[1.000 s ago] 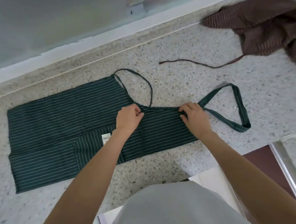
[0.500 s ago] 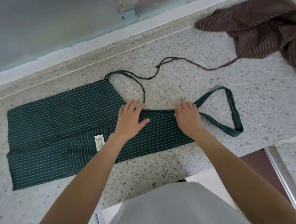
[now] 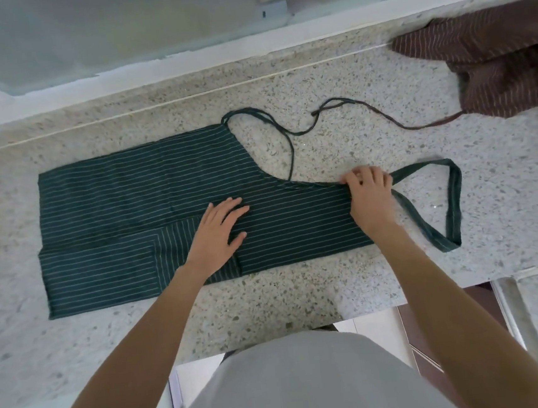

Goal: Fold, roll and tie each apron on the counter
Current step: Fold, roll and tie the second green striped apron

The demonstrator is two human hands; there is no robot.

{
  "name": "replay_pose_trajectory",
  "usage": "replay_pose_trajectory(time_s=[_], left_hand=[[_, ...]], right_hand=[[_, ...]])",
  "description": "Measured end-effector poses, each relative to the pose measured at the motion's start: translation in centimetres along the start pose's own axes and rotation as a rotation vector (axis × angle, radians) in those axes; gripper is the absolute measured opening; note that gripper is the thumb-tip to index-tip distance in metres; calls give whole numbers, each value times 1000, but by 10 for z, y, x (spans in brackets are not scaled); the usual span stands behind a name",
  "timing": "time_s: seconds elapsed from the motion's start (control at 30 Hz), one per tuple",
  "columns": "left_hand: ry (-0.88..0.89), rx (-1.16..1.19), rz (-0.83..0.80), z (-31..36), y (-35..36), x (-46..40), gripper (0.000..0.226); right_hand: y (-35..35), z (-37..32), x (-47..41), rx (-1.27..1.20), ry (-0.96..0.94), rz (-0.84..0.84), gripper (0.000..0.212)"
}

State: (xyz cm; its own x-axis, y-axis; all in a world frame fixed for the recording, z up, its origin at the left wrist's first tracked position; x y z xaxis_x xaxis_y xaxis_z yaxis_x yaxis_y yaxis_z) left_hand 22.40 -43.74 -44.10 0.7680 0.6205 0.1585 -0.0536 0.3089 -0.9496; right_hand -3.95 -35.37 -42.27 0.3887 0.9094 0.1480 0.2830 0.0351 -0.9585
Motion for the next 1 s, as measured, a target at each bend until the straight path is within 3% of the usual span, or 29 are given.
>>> replay_pose_trajectory(time_s=[0.07,0.17,0.23,0.33,0.4,0.5,0.6,0.73,0.87,1.0], left_hand=[[-53,29,91,-24,-13,26,42],[-208,71,122,-65,-15,77,47],[-320,49,32,-90,-2,111,63],[-382,-32,-79,-122,5,155,83],[-329,-71,-145,-117,11,154,87],[-309,-93,-171,-128,8,167,85],[-335,-66,-112,-137,-2,174,59],[-443,56,-86,-153,-25,181,41],[-329,131,-206,-164,-31,197,25],[-313,31,-126,-194,-64,204,23]], right_hand=[[0,-40,12,-30,-115,75,42],[10,-131,44,-201,-418,79,24],[32,-194,70,-274,-621,-50,21],[78,-276,103,-205,-805,-258,35],[99,-278,107,-100,-772,-364,43],[108,-289,107,42,-756,-308,36],[88,-291,102,-91,-694,-233,12],[69,-281,93,-124,-569,-214,23],[95,-263,106,44,-656,-443,28],[95,-242,92,112,-626,-534,33]])
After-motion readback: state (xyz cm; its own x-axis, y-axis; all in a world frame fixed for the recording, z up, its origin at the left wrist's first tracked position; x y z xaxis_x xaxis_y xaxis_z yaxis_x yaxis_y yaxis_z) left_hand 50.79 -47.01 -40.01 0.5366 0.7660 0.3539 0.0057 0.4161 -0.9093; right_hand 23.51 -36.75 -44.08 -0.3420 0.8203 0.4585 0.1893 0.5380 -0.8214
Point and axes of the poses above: each hand's wrist, its own x-axis away from the middle knuckle, its own y-axis out of the palm, z = x × y, the point moved 10 cm from there along -x, towards the middle knuckle, and after that the axes turned 8 degrees about -x, right-handed, at the moved point
